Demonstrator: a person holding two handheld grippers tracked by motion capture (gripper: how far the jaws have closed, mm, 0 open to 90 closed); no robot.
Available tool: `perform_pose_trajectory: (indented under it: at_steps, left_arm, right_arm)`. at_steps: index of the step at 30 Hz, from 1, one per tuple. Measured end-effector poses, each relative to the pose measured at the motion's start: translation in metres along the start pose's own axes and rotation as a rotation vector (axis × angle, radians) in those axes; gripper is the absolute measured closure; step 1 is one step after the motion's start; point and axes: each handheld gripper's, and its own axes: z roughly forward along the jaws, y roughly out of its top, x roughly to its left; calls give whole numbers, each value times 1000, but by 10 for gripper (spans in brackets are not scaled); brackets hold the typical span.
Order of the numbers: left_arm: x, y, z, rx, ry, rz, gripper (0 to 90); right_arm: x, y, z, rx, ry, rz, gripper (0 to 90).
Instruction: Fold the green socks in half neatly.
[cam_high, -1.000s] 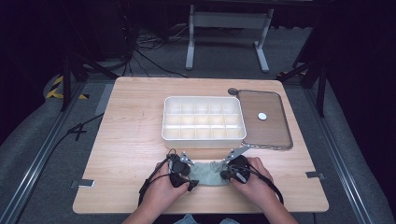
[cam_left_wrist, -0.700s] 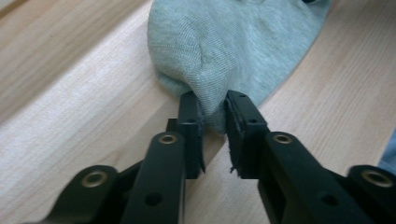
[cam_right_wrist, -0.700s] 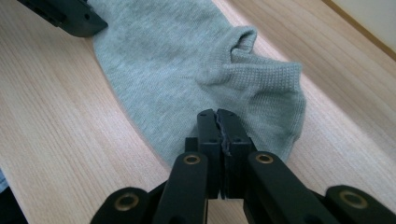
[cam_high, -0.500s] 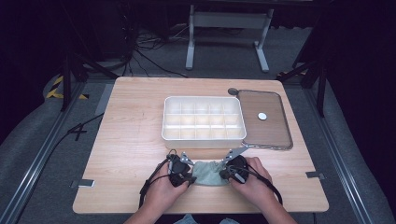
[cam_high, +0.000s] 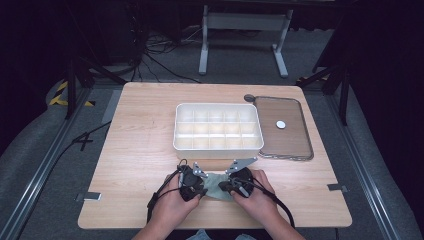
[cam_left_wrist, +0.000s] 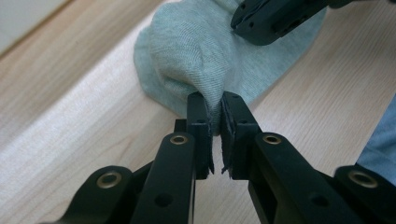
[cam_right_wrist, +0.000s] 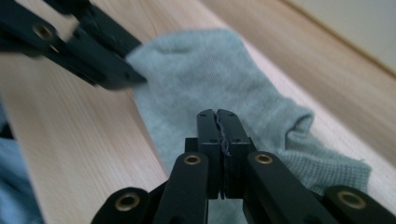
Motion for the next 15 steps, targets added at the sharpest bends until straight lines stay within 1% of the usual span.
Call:
perform_pose_trajectory:
  at_steps: [1,2,3,4,5,6,8,9,10,12,13,14,15]
  left_arm:
    - [1,-1,2,6,-6,-1,816]
    - [1,-1,3,14,-3,-7,789]
    - [1,-1,3,17,1,-11,756]
    - [2,-1,3,14,1,-20,704]
    - [2,-1,3,14,1,-20,647]
    - [4,-2,4,7,2,-30,647]
    - [6,-3,5,9,5,-51,607]
    - [9,-4,7,6,0,-65,572]
    - [9,-4,7,6,0,-65,557]
    - [11,-4,12,11,-22,-90,543]
    - [10,-4,13,2,-27,-94,542]
    - [10,-3,14,-6,-27,-98,547]
    - [10,-3,15,-5,-29,-102,599]
  right_arm:
    - [1,-1,2,18,-11,-8,897]
    - [1,-3,5,33,-19,-25,898]
    - [2,-3,4,31,-19,-28,898]
    - [2,-3,4,36,-19,-30,899]
    - [1,-3,4,39,-15,-37,899]
    - [1,-3,4,39,-15,-37,899]
    - [0,-4,3,39,-9,-32,900]
    - [-1,-5,3,36,-3,-30,900]
    - [-1,-5,3,36,-3,-30,900]
    - [0,-4,4,38,-8,-49,900]
    - [1,-4,4,44,-14,-55,900]
    - [1,-4,4,46,-16,-60,900]
    - [1,-3,4,48,-14,-60,900]
